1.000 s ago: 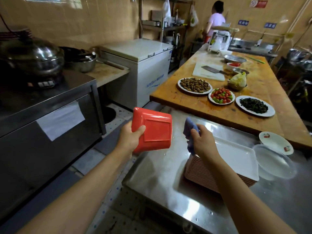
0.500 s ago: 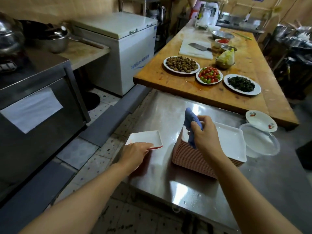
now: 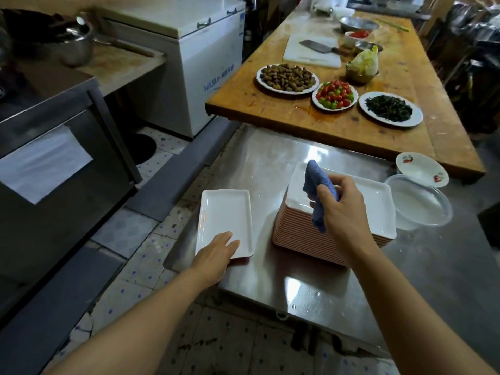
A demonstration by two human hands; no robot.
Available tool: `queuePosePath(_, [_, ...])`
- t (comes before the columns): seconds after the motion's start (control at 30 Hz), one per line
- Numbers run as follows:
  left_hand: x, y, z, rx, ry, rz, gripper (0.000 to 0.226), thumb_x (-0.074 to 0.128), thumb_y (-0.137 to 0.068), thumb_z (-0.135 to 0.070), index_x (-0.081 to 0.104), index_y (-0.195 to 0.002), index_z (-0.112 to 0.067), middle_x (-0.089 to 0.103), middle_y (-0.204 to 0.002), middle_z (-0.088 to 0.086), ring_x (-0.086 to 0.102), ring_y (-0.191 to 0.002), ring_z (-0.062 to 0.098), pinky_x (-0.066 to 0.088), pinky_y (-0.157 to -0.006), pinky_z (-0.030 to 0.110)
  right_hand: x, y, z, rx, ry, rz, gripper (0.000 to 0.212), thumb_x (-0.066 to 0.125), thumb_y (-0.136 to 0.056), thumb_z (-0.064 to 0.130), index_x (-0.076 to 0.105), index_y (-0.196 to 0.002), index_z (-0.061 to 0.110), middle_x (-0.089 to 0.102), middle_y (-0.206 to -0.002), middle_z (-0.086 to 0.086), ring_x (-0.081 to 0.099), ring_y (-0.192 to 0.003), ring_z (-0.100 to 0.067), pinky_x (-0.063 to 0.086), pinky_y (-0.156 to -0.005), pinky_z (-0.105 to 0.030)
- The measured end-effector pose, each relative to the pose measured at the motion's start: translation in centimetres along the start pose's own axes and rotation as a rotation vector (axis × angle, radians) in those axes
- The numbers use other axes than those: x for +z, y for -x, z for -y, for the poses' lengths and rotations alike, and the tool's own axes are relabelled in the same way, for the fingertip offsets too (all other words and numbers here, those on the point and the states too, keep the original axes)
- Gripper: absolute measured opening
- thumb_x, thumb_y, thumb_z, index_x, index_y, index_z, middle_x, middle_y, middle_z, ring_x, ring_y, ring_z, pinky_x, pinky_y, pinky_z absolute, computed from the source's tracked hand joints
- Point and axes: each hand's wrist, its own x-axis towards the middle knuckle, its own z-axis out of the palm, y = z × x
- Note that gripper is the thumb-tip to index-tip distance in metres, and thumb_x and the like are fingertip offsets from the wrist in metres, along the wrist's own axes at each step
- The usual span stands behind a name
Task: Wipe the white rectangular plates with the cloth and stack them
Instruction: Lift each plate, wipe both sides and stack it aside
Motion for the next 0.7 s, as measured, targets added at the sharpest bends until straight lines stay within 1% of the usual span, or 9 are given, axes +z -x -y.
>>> queuePosePath(0.03, [0.4,0.0,0.2,-0.003,-0.033,0.03,0.056,0.044,-0.097,-0.012,0.022,-0.148,-0.018,0.01,-0.157,0.006,0.012,-0.144,0.023,0.026,-0.112,0.033,-0.1,0.0,-0.2,0.004,0.001,-0.004,0.012,0.046,-0.096,0.019,0.049,-0.108,0.02,0.064,-0.1,-0.012,0.064,-0.089,-0.024,0.054,-0.078,-0.05])
queuePosePath(0.1, [0.5,0.1,0.2,-0.026,-0.048,0.071,0.059,0.045,-0.097,-0.012,0.018,-0.149,-0.019,0.006,-0.158,0.005,0.009,-0.145,0.023,0.022,-0.114,0.034,-0.5,0.0,-0.4,0.009,-0.002,-0.014,0.011,0.046,-0.097,0.02,0.049,-0.107,0.021,0.064,-0.099,-0.011,0.064,-0.085,-0.022,0.056,-0.072,-0.045])
queuePosePath(0.2, [-0.9,-0.1,-0.7,-0.036,-0.04,0.086,0.056,0.049,-0.096,-0.022,0.024,-0.146,-0.019,0.015,-0.156,0.008,0.018,-0.142,0.025,0.028,-0.111,0.037,-1.1,0.0,-0.7,0.009,-0.002,-0.033,0.01,0.046,-0.097,0.02,0.049,-0.105,0.022,0.063,-0.095,-0.005,0.064,-0.081,-0.019,0.056,-0.068,-0.041])
queuePosePath(0.27, [-2.9,-0.5,-2.2,-0.064,0.079,0.014,0.059,0.053,-0.094,-0.034,0.028,-0.145,-0.02,0.021,-0.155,0.005,0.02,-0.141,0.022,0.028,-0.11,0.038,-1.4,-0.1,-0.9,0.013,-0.002,-0.042,0.009,0.046,-0.096,0.022,0.05,-0.104,0.023,0.063,-0.094,-0.005,0.064,-0.082,-0.021,0.055,-0.069,-0.038])
queuePosePath(0.33, [-5.5,-1.2,-4.3,-0.086,0.268,-0.114,0.059,0.053,-0.093,-0.04,0.032,-0.144,-0.021,0.029,-0.152,0.001,0.027,-0.139,0.019,0.028,-0.11,0.035,-1.8,-0.4,-1.1,0.012,0.001,-0.058,0.008,0.046,-0.096,0.023,0.051,-0.102,0.024,0.065,-0.093,-0.009,0.062,-0.08,-0.023,0.052,-0.068,-0.036])
queuePosePath(0.43, [-9.4,-2.7,-7.7,-0.077,0.517,-0.251,0.052,0.055,-0.091,-0.038,0.042,-0.138,-0.02,0.048,-0.139,0.002,0.05,-0.12,0.018,0.04,-0.098,0.032,-2.4,-1.0,-1.5,-0.041,0.097,-0.135,0.009,0.048,-0.094,0.02,0.052,-0.103,0.021,0.061,-0.103,-0.005,0.058,-0.091,-0.017,0.042,-0.075,-0.026])
queuePosePath(0.5, [-11.2,-3.9,-9.5,-0.09,0.595,-0.258,0.052,0.055,-0.091,-0.039,0.044,-0.137,-0.02,0.055,-0.131,0.003,0.055,-0.11,0.018,0.042,-0.091,0.03,-3.0,-1.4,-1.9,-0.074,0.196,-0.2,0.01,0.049,-0.094,0.018,0.051,-0.104,0.018,0.055,-0.107,-0.004,0.053,-0.095,-0.015,0.038,-0.079,-0.023])
queuePosePath(0.6, [-12.4,-5.5,-11.2,-0.141,0.561,-0.209,0.055,0.052,-0.091,-0.039,0.039,-0.141,-0.019,0.055,-0.127,0.006,0.052,-0.114,0.023,0.041,-0.091,0.032,-4.0,-1.7,-2.8,-0.082,0.336,-0.266,0.017,0.05,-0.093,0.014,0.052,-0.109,0.008,0.049,-0.111,-0.009,0.046,-0.096,-0.016,0.029,-0.078,-0.016])
queuePosePath(0.7, [-12.7,-6.6,-12.1,-0.176,0.506,-0.174,0.051,0.051,-0.091,-0.031,0.04,-0.139,-0.016,0.057,-0.122,0.011,0.054,-0.11,0.028,0.045,-0.092,0.038,-4.9,-1.6,-3.9,-0.061,0.432,-0.256,0.022,0.05,-0.092,0.01,0.052,-0.113,0.003,0.046,-0.117,-0.014,0.047,-0.106,-0.025,0.031,-0.082,-0.018])
